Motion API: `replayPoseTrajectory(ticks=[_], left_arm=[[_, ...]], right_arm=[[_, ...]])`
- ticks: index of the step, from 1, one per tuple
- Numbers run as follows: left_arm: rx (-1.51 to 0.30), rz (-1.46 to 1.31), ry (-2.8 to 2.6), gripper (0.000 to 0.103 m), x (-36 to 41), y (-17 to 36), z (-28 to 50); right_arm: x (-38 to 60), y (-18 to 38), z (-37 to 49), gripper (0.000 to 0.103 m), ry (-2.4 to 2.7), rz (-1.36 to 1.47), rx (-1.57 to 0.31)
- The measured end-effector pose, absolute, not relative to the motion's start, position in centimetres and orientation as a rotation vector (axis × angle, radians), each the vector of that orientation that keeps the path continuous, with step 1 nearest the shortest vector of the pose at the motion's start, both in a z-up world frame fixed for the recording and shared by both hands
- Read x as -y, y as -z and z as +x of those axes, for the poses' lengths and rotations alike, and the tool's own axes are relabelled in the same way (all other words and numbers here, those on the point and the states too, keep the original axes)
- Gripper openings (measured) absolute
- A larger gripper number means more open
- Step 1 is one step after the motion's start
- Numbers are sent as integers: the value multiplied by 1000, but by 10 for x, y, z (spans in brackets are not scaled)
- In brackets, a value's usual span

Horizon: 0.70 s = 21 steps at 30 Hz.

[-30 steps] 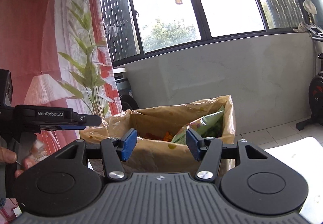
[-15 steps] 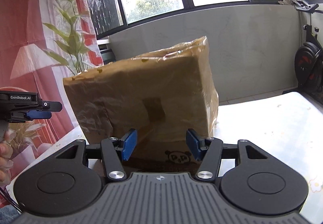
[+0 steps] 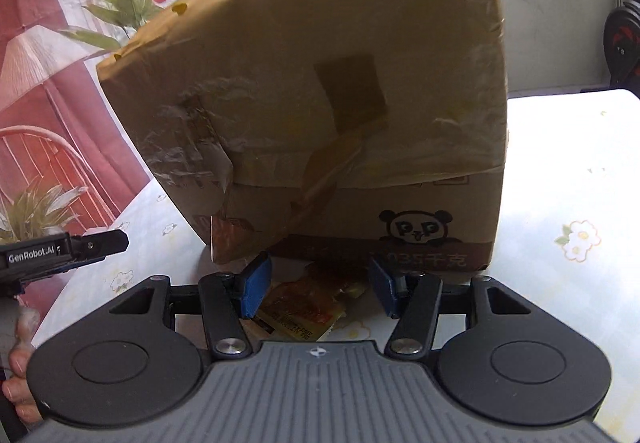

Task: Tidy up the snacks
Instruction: 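Grasp the gold bean snack packet with the right tool while the left tool grasps the cracker packet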

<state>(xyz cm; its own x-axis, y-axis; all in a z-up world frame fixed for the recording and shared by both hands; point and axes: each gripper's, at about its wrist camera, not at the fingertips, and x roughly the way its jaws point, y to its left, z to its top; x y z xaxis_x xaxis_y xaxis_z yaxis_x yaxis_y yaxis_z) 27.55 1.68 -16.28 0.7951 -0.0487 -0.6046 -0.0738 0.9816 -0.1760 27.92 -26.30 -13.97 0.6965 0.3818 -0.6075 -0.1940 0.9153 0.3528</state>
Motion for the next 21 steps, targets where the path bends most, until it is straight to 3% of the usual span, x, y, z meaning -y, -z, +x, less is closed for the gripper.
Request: replayPoseTrajectory(ticks=[6, 14, 21], left_arm=[[-678, -194, -34, 55, -24, 173, 272], [-693, -204, -28, 55, -24, 179, 271], [-710, -198, -8, 55, -17, 182, 270]], right_arm=[[239, 152, 304, 72, -254, 278, -855], [218, 169, 314, 75, -194, 194, -877], [239, 179, 295, 64, -236, 236, -841]])
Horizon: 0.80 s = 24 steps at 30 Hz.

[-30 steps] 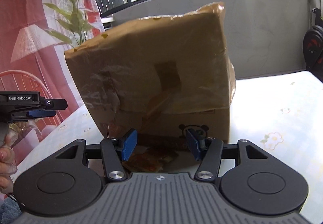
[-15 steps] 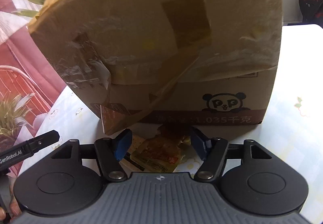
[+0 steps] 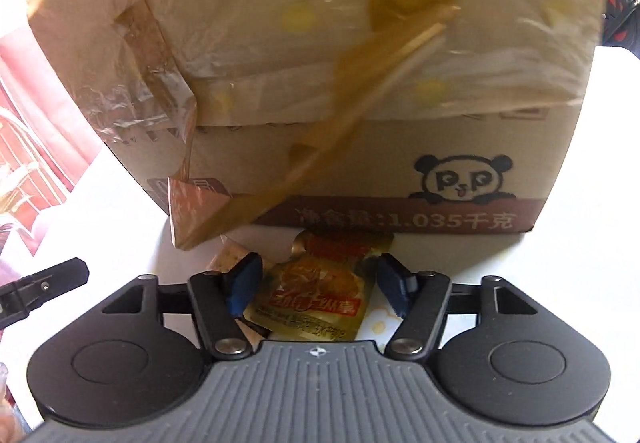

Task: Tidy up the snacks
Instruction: 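Grasp the gold bean snack packet with the right tool while the left tool grasps the cracker packet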

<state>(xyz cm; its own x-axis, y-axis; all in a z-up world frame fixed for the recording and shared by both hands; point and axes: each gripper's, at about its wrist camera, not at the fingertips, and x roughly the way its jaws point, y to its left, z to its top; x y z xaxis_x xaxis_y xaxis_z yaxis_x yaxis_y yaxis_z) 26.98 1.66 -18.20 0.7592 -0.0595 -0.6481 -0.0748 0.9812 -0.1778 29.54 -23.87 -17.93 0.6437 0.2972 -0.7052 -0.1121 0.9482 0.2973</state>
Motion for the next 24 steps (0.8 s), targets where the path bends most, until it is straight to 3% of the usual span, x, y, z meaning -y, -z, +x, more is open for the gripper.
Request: replayPoseTrajectory(ticks=[14, 24], left_arm=[[-798, -267, 162, 54, 11, 191, 268], [-834, -212, 187, 54, 34, 196, 268]], right_arm=[[282, 189, 246, 60, -251, 114, -763], [287, 189, 261, 59, -231, 138, -724]])
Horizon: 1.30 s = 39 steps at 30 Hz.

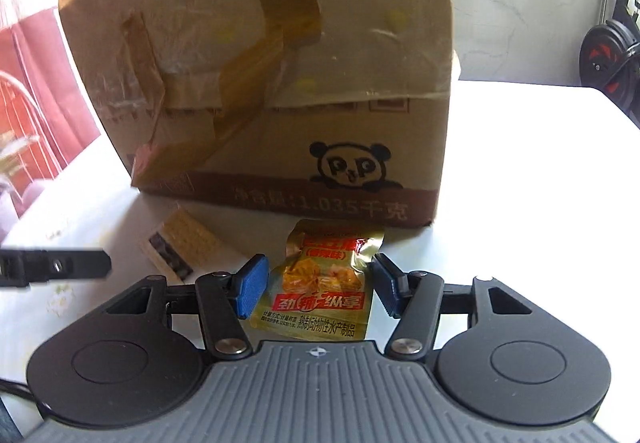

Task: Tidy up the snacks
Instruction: 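Grasp the gold bean snack packet with the right tool while the left tool grasps the cracker packet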

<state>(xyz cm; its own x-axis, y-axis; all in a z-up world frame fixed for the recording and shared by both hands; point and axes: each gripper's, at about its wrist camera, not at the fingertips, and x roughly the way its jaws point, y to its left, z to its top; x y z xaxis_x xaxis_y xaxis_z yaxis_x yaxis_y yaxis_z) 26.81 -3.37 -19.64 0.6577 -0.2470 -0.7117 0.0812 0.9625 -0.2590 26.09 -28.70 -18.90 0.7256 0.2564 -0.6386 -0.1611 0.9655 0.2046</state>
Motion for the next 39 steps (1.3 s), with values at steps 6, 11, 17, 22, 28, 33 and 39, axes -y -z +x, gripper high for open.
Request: replayPoseTrajectory(ticks=[6, 11, 17, 22, 28, 33, 39], left_arm=[[-843, -207, 168, 54, 31, 194, 265], [-855, -214, 153, 54, 30, 194, 270], [-862, -212, 137, 54, 32, 196, 274], [-849, -189, 133, 54, 36, 196, 275], [-854, -166, 136, 64, 52, 199, 288], [-849, -114, 130, 65, 74, 203, 301], [-866, -10, 113, 70, 99, 214, 312]], right_arm=[[284, 191, 269, 58, -220, 183, -741], [273, 188, 265, 57, -250, 125, -755], [254, 189, 250, 56, -405, 91, -765], [262, 191, 240, 56, -361, 39, -714], [282, 195, 234, 56, -269, -18, -655], [298, 199, 228, 56, -266, 45, -607], [302, 200, 230, 56, -277, 49, -606]])
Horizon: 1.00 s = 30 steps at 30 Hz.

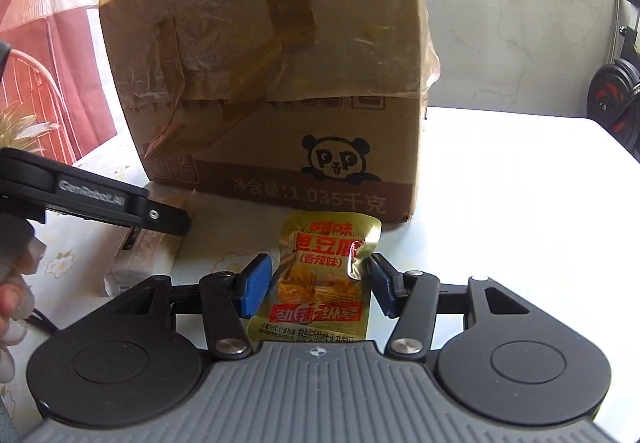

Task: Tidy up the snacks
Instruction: 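Grasp the gold bean snack packet with the right tool while the left tool grasps the cracker packet, then lower both packets into the box and open both tools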

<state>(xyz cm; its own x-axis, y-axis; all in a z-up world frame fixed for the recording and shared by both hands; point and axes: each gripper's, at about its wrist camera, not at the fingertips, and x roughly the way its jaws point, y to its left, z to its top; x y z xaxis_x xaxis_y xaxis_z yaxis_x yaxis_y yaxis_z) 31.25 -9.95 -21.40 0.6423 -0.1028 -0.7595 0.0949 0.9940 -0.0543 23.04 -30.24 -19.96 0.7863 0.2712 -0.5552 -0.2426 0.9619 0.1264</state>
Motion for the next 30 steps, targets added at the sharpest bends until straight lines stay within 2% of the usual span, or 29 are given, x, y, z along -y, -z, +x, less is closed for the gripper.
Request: replayPoseTrajectory(ticks=[5, 6, 8, 11, 25, 30], left_arm=[[-861, 81, 86, 70, 109, 222, 314], [-849, 99, 85, 68, 110, 222, 312], [-837, 103, 84, 57, 109, 221, 307], [-829, 81, 111, 51, 102, 218, 297], [-729, 16, 185, 50, 85, 181, 257], [-664, 6, 209, 50, 81, 154, 251]], right_arm=[[304, 199, 231, 56, -284, 62, -610], [306, 200, 230, 56, -283, 69, -612], [307, 199, 231, 56, -281, 79, -615], [309, 198, 229, 56, -282, 86, -615], [310, 192, 218, 56, -277, 87, -564], [317, 166, 209, 56, -269, 110, -495]])
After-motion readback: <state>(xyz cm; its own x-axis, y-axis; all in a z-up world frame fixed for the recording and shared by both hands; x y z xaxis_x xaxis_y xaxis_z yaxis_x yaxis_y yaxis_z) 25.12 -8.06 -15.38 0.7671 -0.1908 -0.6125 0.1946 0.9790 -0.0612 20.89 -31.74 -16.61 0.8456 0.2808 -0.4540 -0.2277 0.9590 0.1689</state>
